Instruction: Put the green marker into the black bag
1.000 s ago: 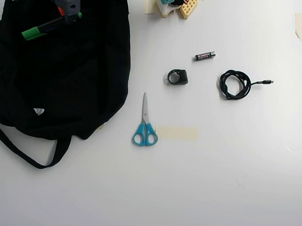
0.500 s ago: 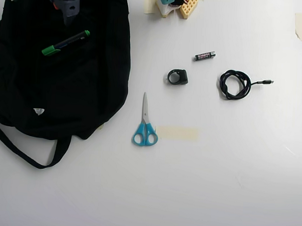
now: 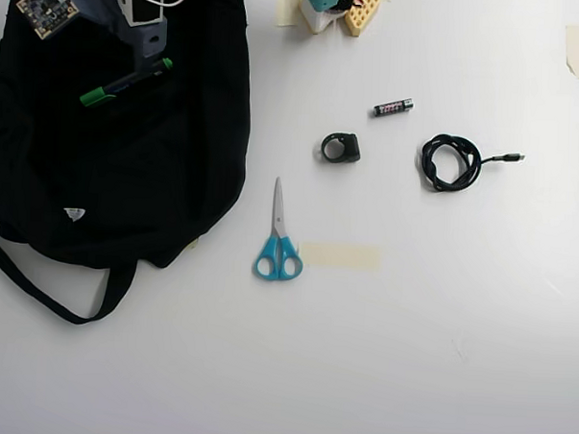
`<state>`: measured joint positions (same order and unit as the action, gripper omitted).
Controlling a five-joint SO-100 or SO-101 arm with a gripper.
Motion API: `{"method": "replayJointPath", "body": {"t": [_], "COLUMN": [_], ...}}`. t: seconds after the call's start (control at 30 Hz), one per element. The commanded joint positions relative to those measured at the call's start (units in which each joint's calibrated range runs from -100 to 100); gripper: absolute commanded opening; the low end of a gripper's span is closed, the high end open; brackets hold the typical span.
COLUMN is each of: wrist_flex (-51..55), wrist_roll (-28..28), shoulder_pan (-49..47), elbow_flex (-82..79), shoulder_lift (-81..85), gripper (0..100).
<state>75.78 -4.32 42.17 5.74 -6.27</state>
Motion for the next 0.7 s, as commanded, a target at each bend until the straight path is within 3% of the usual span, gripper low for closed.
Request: {"method": "replayJointPath", "body": {"t": [0.0,0.33,0.67], "wrist_flex": [0.0,-0.8,-0.8], "wrist_roll": [0.1,0.1,0.1], "shoulder_pan": [-6.5,-33.8,-40.1], "elbow_flex": [0.6,-1.4,-19.7], "shoulder_lift": [7.4,10.2,26.0], "gripper": [41,41,41]}}
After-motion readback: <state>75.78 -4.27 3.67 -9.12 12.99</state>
